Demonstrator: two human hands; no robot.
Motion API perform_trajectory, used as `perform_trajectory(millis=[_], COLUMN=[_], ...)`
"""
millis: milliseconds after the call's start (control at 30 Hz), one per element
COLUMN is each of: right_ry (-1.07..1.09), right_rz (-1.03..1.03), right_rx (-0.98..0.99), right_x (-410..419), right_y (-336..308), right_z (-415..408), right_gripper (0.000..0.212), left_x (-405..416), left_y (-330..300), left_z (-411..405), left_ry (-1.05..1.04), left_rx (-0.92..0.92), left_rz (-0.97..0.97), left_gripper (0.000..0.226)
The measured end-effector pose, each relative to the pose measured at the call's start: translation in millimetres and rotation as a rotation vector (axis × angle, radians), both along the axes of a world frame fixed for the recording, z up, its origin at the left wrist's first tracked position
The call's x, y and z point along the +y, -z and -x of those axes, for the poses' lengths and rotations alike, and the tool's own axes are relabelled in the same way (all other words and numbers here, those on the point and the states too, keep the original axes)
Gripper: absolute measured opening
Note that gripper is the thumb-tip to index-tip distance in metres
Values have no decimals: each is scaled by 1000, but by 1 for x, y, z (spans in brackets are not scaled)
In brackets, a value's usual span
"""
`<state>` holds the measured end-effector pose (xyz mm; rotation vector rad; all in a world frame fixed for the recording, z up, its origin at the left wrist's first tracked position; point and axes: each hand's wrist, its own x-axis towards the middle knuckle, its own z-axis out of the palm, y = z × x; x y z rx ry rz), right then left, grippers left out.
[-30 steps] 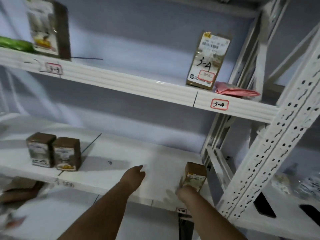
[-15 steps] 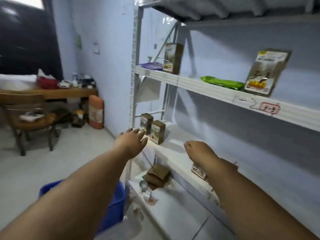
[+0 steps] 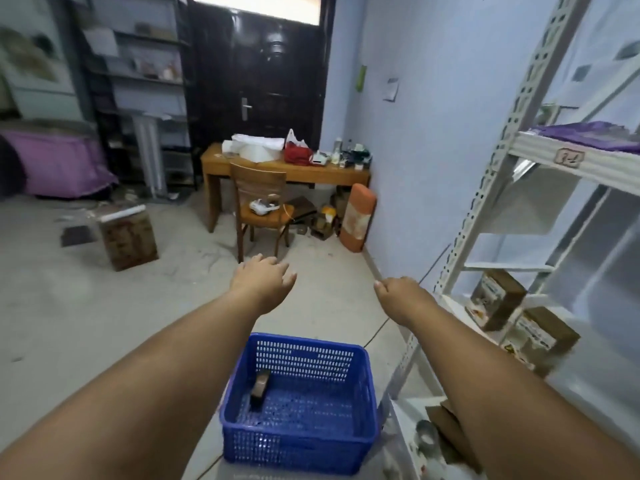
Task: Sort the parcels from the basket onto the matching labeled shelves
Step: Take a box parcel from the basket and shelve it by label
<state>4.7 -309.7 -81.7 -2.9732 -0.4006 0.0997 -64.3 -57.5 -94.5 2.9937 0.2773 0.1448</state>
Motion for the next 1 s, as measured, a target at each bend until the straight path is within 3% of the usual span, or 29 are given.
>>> perform_trajectory(millis=[300, 467, 567, 733, 900, 1000], right_ry=[-155, -139, -112, -8, 16, 65], right_rz=[41, 66, 57, 46, 82, 46], right_rx=[131, 281, 395, 613, 774, 753], right_x=[115, 171, 197, 235, 256, 254], right_y=[70, 160, 239, 379, 550, 655], right_z=[-137, -199, -226, -263, -302, -315], right_gripper=[44, 47, 44, 51, 56, 57], left_x=[97, 145, 166, 185, 190, 186], left_y=[71, 154, 220, 348, 531, 649], left_z=[-82, -142, -179, -232, -283, -304], left_ry=[-221, -273, -275, -293, -313, -331], left_rx=[111, 245, 343, 457, 542, 585], left_rz=[128, 298, 366, 566, 766, 789], left_gripper=[50, 53, 54, 36, 30, 29])
